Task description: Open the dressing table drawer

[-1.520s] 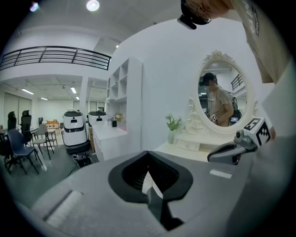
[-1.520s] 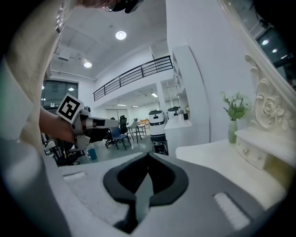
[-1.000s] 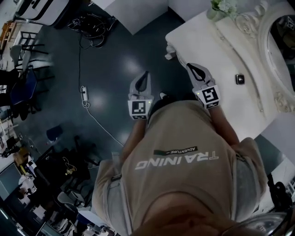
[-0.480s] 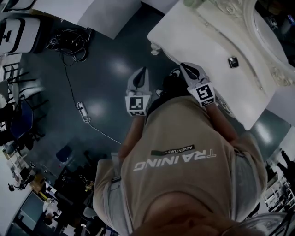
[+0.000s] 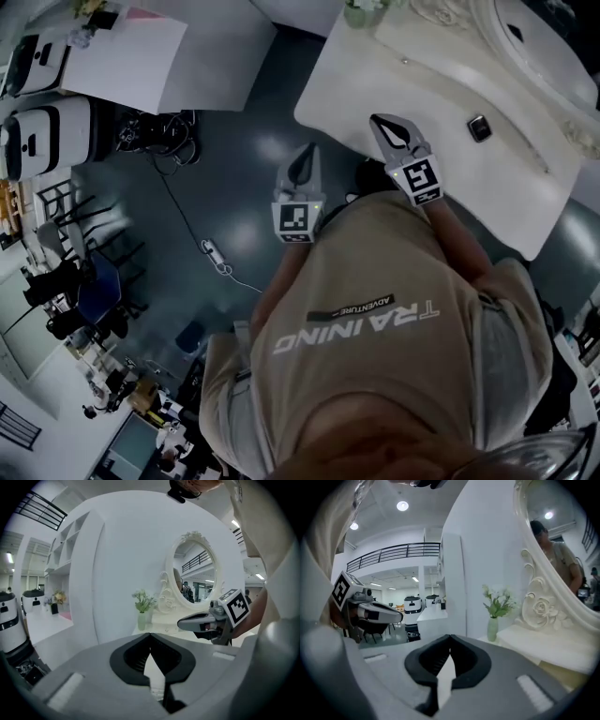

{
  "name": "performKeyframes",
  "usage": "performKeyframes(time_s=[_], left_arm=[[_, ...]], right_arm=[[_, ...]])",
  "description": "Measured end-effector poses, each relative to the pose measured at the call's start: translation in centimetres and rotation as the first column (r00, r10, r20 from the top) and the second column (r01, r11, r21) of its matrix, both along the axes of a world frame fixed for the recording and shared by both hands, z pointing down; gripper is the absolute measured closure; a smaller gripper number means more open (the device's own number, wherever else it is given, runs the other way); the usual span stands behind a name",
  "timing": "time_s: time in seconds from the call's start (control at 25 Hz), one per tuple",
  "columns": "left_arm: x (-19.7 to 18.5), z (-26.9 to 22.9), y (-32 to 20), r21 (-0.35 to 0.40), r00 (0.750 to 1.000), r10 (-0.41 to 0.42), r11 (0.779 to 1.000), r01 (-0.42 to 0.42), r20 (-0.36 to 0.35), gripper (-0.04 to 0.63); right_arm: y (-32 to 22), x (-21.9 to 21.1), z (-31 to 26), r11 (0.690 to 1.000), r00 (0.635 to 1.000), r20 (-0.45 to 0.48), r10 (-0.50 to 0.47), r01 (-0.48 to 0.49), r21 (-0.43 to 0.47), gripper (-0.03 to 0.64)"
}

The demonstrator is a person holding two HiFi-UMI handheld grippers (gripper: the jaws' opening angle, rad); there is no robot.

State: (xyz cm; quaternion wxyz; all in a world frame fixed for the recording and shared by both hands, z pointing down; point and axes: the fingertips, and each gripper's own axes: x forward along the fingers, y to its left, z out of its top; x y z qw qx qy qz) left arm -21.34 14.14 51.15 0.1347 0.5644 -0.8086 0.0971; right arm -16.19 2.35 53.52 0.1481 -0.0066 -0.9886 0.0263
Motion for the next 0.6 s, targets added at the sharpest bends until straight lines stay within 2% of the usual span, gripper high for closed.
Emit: performKeyframes(time_s=[0.16, 0.28, 0.52, 0.6], left_arm=[[-1.7, 0.0, -5.8, 0.007, 0.995, 0.095, 0.995, -0.095, 0.031, 0.588], [-1.4, 0.3, -9.8, 0.001, 0.982, 0.184, 0.983, -0.184, 0.04, 0.588], [-0.9, 1.5, -17.7, -0.017, 0.954, 0.3, 0.954, -0.299, 0.019, 0.588], [-0.2, 1.6, -20.0, -0.024, 0.936, 0.351, 0.936, -0.351, 0.017, 0.588]], right_arm=[[-4.8, 0.4, 0.5, 0.995, 0.995, -0.009, 0.103, -0.103, 0.014, 0.614], [-7.8, 2.2, 0.4, 0.979, 0.978, -0.02, 0.205, -0.205, -0.001, 0.614], [-13.3, 6.9, 1.1, 0.918, 0.918, -0.034, 0.396, -0.397, -0.021, 0.614], [-14.4, 8.4, 1.0, 0.891, 0.891, -0.036, 0.452, -0.454, -0.029, 0.614]])
